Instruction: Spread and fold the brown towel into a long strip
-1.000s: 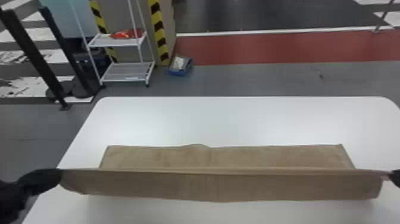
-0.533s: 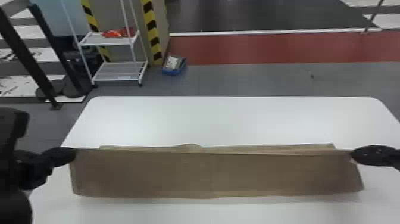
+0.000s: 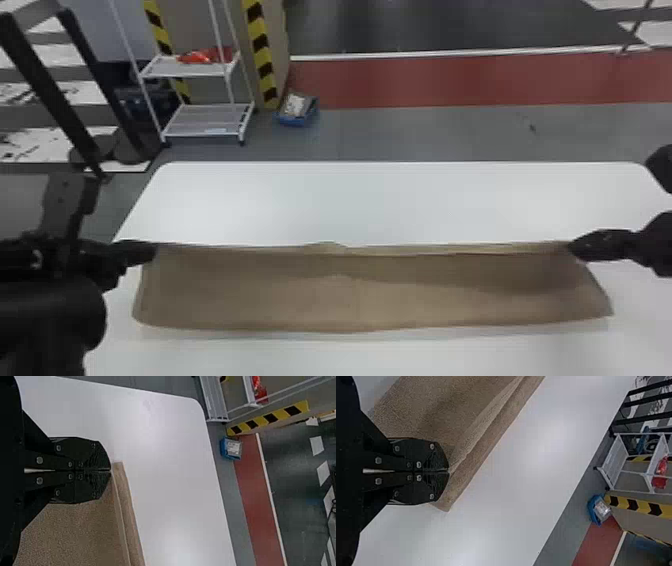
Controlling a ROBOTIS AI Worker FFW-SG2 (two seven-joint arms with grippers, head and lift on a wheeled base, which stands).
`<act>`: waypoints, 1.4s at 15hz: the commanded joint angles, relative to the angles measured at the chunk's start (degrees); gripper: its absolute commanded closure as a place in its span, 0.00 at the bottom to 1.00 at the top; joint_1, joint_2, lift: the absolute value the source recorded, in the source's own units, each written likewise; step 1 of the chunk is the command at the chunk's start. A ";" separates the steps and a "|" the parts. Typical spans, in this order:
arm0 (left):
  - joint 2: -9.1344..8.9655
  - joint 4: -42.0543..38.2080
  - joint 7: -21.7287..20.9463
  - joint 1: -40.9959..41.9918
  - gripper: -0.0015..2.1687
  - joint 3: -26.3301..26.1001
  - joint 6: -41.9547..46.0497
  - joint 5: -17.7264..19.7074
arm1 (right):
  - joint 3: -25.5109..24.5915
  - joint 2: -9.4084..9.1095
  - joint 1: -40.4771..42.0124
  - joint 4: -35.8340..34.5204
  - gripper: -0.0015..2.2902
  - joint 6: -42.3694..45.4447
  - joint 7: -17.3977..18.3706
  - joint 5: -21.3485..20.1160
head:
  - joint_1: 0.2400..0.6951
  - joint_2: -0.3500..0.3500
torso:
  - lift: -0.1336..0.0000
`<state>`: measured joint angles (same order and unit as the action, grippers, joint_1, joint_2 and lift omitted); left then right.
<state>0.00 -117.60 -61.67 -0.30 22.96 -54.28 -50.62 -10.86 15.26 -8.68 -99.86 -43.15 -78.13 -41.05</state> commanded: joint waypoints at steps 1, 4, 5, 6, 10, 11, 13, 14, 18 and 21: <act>-0.15 2.02 1.56 -1.46 0.88 -0.46 0.00 0.09 | 0.13 0.20 -1.34 2.83 0.83 0.64 -0.19 -0.61 | 1.00 0.64 | 0.16; -0.15 4.40 6.04 -1.90 0.88 -2.40 0.71 0.61 | 0.22 -0.24 -1.61 3.80 0.75 0.64 -0.19 -0.79 | 1.00 0.63 | 0.16; -0.15 4.84 8.32 -1.90 0.88 -2.92 1.76 1.05 | 0.05 -0.59 -1.52 3.71 0.42 -0.41 0.35 -0.35 | 1.00 0.63 | 0.16; -0.15 5.19 8.85 -1.90 0.88 -3.19 2.82 1.14 | -0.04 -0.94 -1.25 3.27 0.07 -0.94 1.76 -0.17 | 1.00 0.63 | 0.16; -0.15 4.84 13.25 -0.05 0.12 -4.59 3.69 2.28 | -2.94 -3.49 3.23 -2.71 0.03 -0.94 11.43 3.08 | 1.00 0.60 | 0.16; -0.15 4.75 15.00 0.91 0.00 -4.68 6.51 2.81 | -4.08 -3.84 4.37 -4.20 0.03 -0.94 12.66 4.31 | 1.00 0.60 | 0.16; -0.15 4.31 17.90 2.85 0.00 -3.72 10.20 6.33 | -6.11 -5.33 7.62 -9.30 0.03 -1.11 15.73 7.91 | 1.00 0.59 | 0.16; -0.15 4.05 18.69 3.37 0.01 -2.48 11.96 9.67 | -6.63 -6.30 9.82 -12.11 0.02 -1.11 17.31 9.67 | 1.00 0.59 | 0.16; -0.15 2.38 22.30 7.68 0.01 4.99 22.68 32.78 | -4.35 -12.19 20.10 -25.12 0.02 -2.52 27.51 17.06 | 1.00 0.61 | 0.16; -0.15 3.08 21.77 13.22 0.01 9.03 31.12 52.03 | 0.31 -15.32 28.80 -29.51 0.02 2.93 40.96 22.94 | 1.00 0.67 | 0.16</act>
<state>0.00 -115.01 -39.60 10.41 30.23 -25.57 -7.68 -12.75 1.36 16.13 -127.74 -43.73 -40.23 -20.70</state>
